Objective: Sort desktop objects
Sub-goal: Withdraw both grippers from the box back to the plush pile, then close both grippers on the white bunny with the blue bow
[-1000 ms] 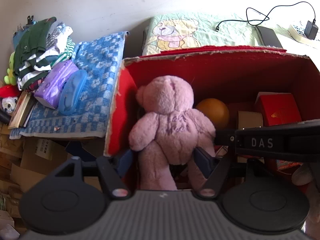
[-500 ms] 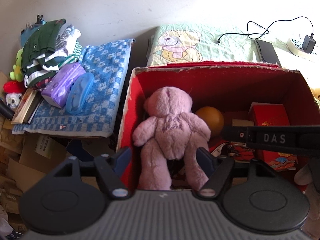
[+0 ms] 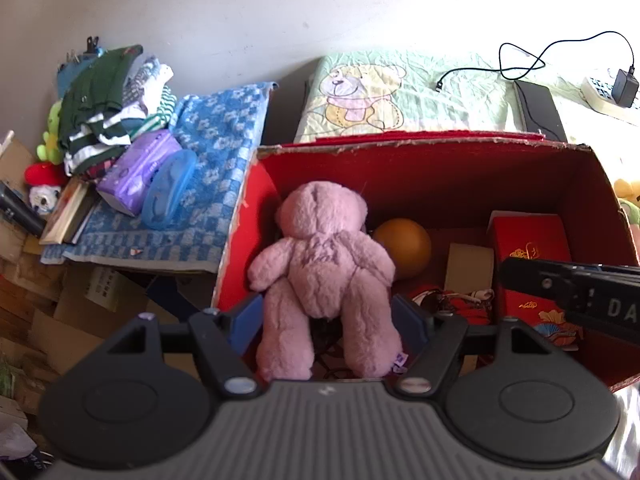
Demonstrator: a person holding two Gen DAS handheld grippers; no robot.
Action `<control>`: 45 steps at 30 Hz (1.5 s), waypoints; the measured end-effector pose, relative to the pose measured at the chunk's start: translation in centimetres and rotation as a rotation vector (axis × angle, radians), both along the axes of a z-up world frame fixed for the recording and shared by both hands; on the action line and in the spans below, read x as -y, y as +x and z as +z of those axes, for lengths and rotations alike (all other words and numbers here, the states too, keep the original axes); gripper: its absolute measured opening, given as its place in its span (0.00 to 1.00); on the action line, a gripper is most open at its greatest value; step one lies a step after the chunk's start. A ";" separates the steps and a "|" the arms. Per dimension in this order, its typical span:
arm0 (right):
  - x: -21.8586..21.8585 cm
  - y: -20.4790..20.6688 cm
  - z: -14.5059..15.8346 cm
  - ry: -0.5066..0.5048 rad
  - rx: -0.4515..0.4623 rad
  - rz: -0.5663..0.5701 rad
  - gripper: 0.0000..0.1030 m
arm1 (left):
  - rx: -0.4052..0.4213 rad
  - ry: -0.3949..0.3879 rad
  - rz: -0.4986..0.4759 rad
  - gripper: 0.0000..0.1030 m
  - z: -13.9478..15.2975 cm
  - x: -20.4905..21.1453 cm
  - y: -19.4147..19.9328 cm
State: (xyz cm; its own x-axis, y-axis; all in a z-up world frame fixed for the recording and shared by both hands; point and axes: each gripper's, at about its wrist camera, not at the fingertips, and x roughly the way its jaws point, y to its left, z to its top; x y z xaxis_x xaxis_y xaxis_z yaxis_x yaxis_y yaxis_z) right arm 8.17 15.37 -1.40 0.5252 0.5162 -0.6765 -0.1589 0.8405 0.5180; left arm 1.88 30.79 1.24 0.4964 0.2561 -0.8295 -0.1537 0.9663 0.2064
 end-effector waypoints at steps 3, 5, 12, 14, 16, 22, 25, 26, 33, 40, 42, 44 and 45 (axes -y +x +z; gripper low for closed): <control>1.3 -0.3 0.5 0.005 0.010 -0.015 0.28 | 0.004 0.035 0.006 0.73 0.5 1.3 0.0; 2.3 -0.7 0.8 0.007 0.016 -0.028 0.28 | 0.001 0.044 0.004 0.73 0.7 2.2 0.1; 6.5 -2.1 2.2 0.010 0.054 -0.083 0.28 | 0.039 0.087 -0.037 0.79 2.0 6.7 0.3; 8.0 -2.5 2.6 0.008 0.066 -0.106 0.28 | 0.056 0.095 -0.056 0.85 2.3 8.1 0.5; 9.5 -2.9 2.7 0.008 0.072 -0.130 0.28 | 0.066 0.094 -0.081 0.85 2.7 9.9 0.6; 15.4 -4.8 2.2 0.007 0.057 -0.226 0.28 | 0.120 0.062 -0.202 0.84 3.7 15.9 0.4; 18.8 -5.9 1.4 -0.002 0.036 -0.283 0.28 | 0.144 0.019 -0.269 0.84 3.9 19.0 0.2; 20.0 -6.3 1.0 -0.003 0.025 -0.302 0.28 | 0.145 0.003 -0.290 0.84 3.8 20.0 0.1; 27.0 -8.8 -2.4 -0.015 -0.047 -0.381 0.28 | 0.144 -0.124 -0.453 0.79 1.8 27.0 -0.7; 32.5 -9.8 -5.3 0.026 -0.098 -0.432 0.29 | 0.045 -0.306 -0.474 0.62 -1.8 30.6 0.7; 34.1 -9.6 -6.0 0.049 -0.108 -0.449 0.29 | 0.026 -0.328 -0.478 0.62 -2.5 31.2 0.9; 35.6 -9.5 -6.4 0.084 -0.111 -0.468 0.29 | 0.027 -0.333 -0.477 0.62 -2.6 31.7 1.1; 36.2 -9.5 -6.5 0.099 -0.108 -0.477 0.29 | 0.032 -0.333 -0.475 0.62 -2.5 31.9 1.2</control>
